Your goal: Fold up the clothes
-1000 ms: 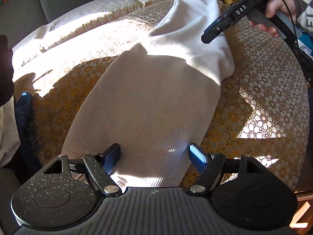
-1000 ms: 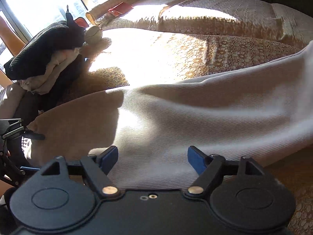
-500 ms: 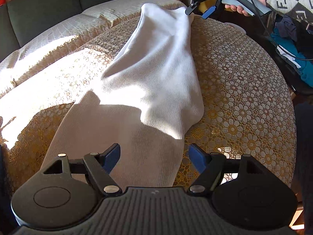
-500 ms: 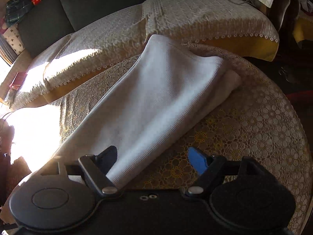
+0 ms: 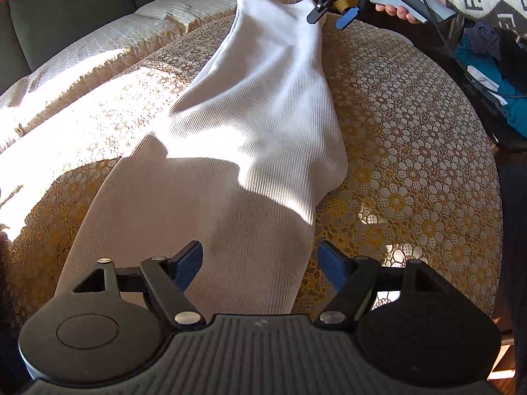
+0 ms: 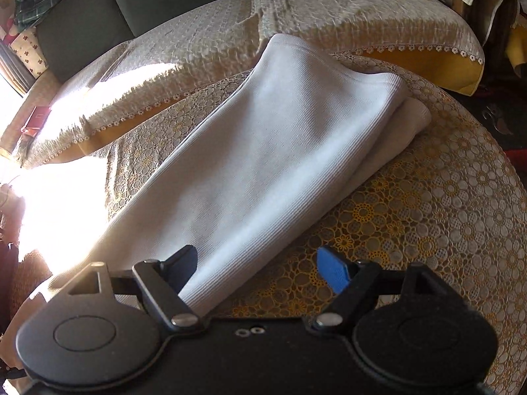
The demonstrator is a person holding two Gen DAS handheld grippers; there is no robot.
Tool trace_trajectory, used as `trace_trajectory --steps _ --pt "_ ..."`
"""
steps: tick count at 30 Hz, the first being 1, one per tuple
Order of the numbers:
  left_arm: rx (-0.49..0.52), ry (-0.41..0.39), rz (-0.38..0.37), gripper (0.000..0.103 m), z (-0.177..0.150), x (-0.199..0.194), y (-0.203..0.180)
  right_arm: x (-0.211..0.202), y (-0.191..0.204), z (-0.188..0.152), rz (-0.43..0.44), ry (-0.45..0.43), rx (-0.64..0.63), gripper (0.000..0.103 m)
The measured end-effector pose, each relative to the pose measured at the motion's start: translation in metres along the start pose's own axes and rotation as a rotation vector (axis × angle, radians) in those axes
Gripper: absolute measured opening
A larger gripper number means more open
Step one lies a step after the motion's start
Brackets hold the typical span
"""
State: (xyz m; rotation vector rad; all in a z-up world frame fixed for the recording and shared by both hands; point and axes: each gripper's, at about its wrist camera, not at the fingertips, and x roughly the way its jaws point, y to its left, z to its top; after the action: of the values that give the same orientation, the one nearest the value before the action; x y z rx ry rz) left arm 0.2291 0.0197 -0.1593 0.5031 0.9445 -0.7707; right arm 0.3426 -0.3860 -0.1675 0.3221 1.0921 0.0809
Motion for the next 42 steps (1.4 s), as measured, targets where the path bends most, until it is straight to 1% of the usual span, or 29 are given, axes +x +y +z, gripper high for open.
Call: trace_trajectory --steps 4,8,9,11,12,13,14,15,16,17,18,19,23,26,30,33,39,42 --pt "0.119 0.029 0.060 0.076 -0.010 0.001 -0.010 0.000 0.001 -0.002 0.010 0.010 0.003 0.103" --pt "0.230 0.060 0.088 0.076 -0.019 0.009 -0.021 -0.002 -0.003 -0.001 0.007 0.012 0.021 0.103" --pt "0.262 0.061 0.107 0.076 -0.020 0.011 -0.025 -0.003 -0.004 0.000 0.004 0.012 0.022 0.103" --pt "0.295 0.066 0.124 0.076 -0.022 0.014 -0.028 -0.005 -0.008 0.002 -0.006 0.010 0.027 0.103" --pt "0.282 0.067 0.122 0.077 -0.021 0.014 -0.026 -0.006 -0.011 0.004 -0.011 0.005 0.037 0.103" --pt "0.259 0.066 0.111 0.074 -0.020 0.014 -0.024 -0.007 -0.014 0.007 -0.016 0.000 0.046 0.103" --pt "0.237 0.063 0.104 0.068 -0.019 0.013 -0.020 -0.008 -0.017 0.009 -0.028 -0.005 0.054 0.103" --pt "0.216 0.060 0.099 0.052 -0.018 0.013 -0.017 -0.010 -0.021 0.012 -0.039 -0.010 0.064 0.103" --pt "0.197 0.060 0.095 0.040 -0.017 0.013 -0.014 -0.010 -0.026 0.016 -0.053 -0.019 0.079 0.103" --pt "0.176 0.059 0.085 0.036 -0.016 0.012 -0.010 -0.011 -0.031 0.020 -0.067 -0.031 0.097 0.103" --pt "0.153 0.057 0.073 0.031 -0.015 0.011 -0.006 -0.011 -0.037 0.023 -0.081 -0.042 0.116 0.103" --pt "0.133 0.056 0.064 0.028 -0.014 0.010 -0.003 -0.011 -0.043 0.028 -0.093 -0.052 0.139 0.103" --pt "0.066 0.048 0.031 0.027 -0.016 0.010 0.007 -0.007 -0.071 0.053 -0.119 -0.099 0.246 0.103" --pt "0.036 0.037 0.018 0.027 -0.018 0.010 0.011 0.000 -0.090 0.069 -0.140 -0.125 0.311 0.103" --pt "0.005 0.026 0.004 0.027 -0.020 0.010 0.014 0.015 -0.112 0.085 -0.127 -0.134 0.390 0.103" --pt "-0.004 0.025 -0.002 0.027 -0.020 0.010 0.016 0.026 -0.120 0.091 -0.117 -0.132 0.404 0.103" --pt "-0.012 0.026 -0.013 0.027 -0.020 0.010 0.017 0.038 -0.129 0.099 -0.152 -0.138 0.413 0.103" --pt "-0.023 0.024 -0.014 0.028 -0.020 0.010 0.018 0.044 -0.128 0.100 -0.147 -0.130 0.409 0.103"
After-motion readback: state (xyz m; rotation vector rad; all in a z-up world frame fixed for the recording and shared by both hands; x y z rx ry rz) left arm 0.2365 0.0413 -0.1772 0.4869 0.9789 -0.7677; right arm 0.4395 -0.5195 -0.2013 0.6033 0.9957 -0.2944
